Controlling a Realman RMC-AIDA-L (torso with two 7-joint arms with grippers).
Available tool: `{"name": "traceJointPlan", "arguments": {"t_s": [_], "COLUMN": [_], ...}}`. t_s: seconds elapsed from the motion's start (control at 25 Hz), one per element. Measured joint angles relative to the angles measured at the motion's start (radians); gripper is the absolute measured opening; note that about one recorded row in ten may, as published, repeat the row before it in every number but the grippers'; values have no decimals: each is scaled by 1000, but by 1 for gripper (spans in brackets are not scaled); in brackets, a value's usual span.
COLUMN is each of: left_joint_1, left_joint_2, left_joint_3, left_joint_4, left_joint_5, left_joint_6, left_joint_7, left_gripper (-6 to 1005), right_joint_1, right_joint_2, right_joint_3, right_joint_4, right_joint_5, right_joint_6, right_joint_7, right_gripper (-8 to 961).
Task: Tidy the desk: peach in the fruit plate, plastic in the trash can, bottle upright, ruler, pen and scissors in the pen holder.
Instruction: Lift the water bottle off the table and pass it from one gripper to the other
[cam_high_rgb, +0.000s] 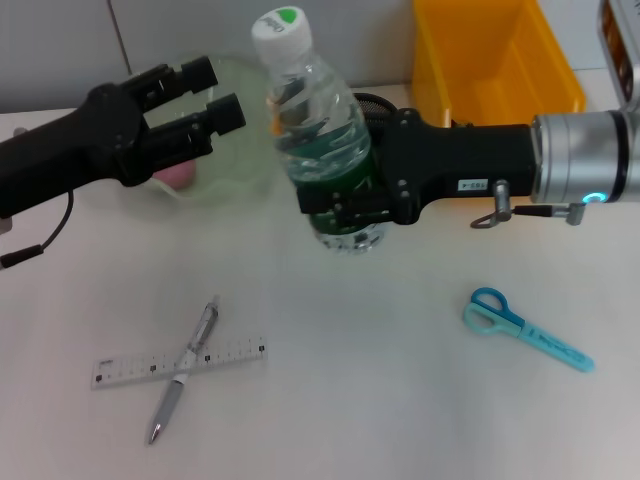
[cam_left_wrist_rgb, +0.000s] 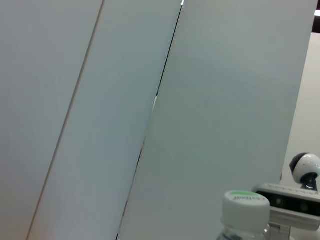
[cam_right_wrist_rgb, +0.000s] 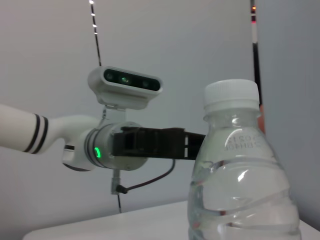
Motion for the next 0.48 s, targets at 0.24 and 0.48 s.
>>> {"name": "traceJointPlan", "arguments": {"t_s": [0.24, 0.48], "left_joint_1": [-23, -22], "left_joint_2": [-12, -11], "left_joint_3": [4, -1], "left_joint_4": [0, 1], "left_joint_5": [-34, -36], "left_joint_6": [32, 65], "left_joint_7": [19, 30], "left_gripper": [764, 763], "right_joint_1": [20, 46], "right_joint_2": [1, 3], "right_joint_3": [-34, -39], "right_joint_4": [41, 86], "right_joint_5": [30, 34], "right_joint_6": [5, 8], "right_joint_7": [-13, -18], "right_gripper": [767, 767]}}
